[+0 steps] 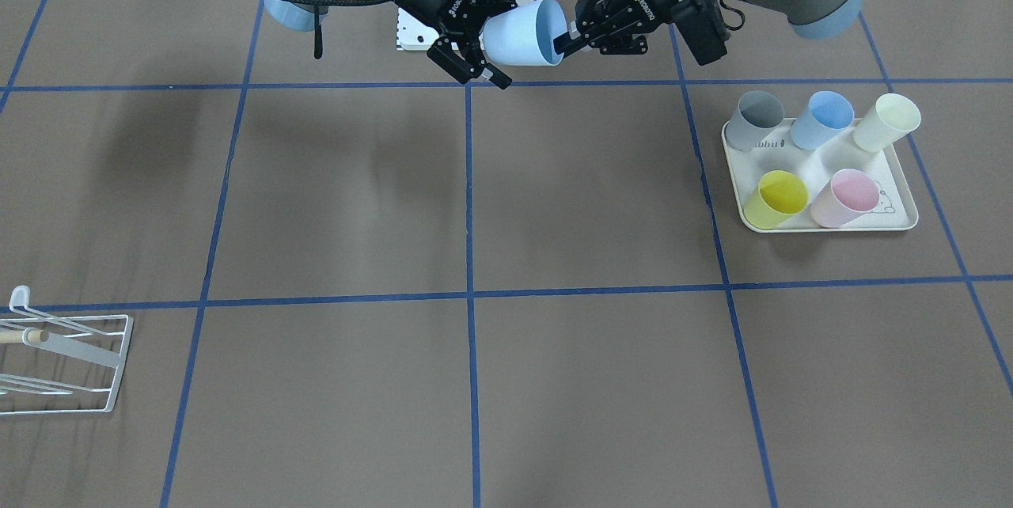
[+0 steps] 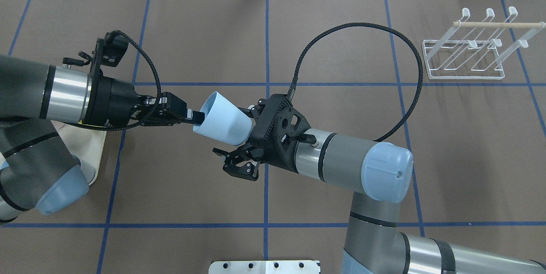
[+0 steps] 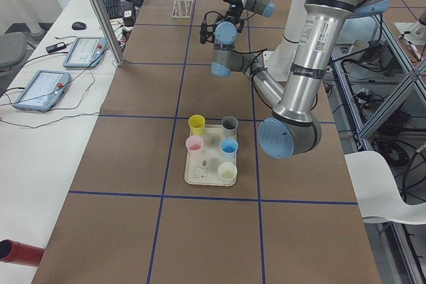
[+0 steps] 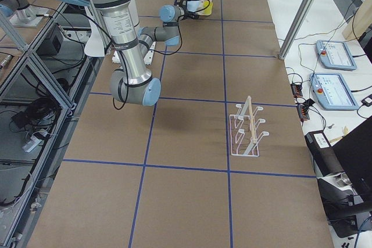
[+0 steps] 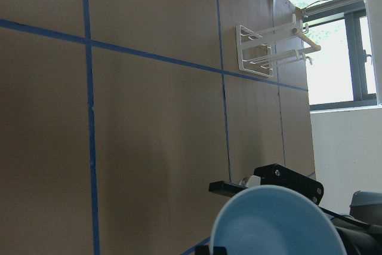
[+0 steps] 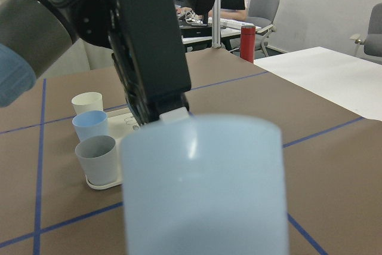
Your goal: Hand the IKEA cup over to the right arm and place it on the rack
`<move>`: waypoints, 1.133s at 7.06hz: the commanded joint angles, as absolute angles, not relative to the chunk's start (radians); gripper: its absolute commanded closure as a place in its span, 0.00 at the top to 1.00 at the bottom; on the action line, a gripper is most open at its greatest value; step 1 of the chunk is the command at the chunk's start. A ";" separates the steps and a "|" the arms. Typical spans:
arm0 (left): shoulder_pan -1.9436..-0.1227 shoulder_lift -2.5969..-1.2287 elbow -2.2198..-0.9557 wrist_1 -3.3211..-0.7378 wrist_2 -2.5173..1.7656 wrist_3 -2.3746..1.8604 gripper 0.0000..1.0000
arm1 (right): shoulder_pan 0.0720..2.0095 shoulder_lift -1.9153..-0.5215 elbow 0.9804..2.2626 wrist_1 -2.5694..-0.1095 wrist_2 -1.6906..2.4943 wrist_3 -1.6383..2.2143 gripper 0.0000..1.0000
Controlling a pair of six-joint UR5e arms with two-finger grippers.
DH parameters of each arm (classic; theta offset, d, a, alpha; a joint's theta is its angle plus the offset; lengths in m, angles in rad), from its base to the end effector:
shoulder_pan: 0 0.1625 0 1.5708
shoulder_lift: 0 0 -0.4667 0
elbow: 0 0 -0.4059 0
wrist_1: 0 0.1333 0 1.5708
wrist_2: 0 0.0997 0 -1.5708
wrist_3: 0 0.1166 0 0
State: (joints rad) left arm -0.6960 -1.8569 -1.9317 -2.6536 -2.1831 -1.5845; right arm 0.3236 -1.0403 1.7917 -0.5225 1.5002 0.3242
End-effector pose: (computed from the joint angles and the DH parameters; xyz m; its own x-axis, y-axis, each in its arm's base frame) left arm 0.3673 -0.3932 0.2520 -0.1227 0.0879 -0.9885 0.0875 0.9931 0.0775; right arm -0.5460 -0.3324 0.1645 0.2939 -0.8987 0.3254 -0.3257 0.2259 0.9181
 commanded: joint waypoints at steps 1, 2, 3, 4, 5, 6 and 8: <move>-0.695 -1.841 -1.934 -2.654 -2.183 -1.559 0.00 | 0.324 -1.042 1.792 -0.520 1.500 0.324 0.89; -0.695 -1.839 -1.934 -2.654 -2.184 -1.559 0.00 | 0.324 -1.042 1.792 -0.520 1.500 0.325 0.89; -0.695 -1.839 -1.934 -2.654 -2.184 -1.559 0.00 | 0.322 -1.042 1.793 -0.520 1.500 0.324 0.89; -0.695 -1.833 -1.934 -2.654 -2.183 -1.559 0.00 | 0.322 -1.042 1.793 -0.520 1.500 0.325 0.86; -0.695 -1.833 -1.934 -2.654 -2.183 -1.559 0.00 | 0.322 -1.042 1.793 -0.520 1.500 0.327 0.76; -0.695 -1.833 -1.934 -2.654 -2.183 -1.557 0.00 | 0.322 -1.042 1.795 -0.520 1.500 0.328 0.66; -0.695 -1.833 -1.934 -2.654 -2.183 -1.557 0.00 | 0.324 -1.042 1.795 -0.520 1.502 0.331 0.50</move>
State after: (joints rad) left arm -0.6951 -1.8332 -1.9343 -2.6537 -2.1828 -1.5572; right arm 0.3229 -1.0418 1.7951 -0.5200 1.5006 0.3301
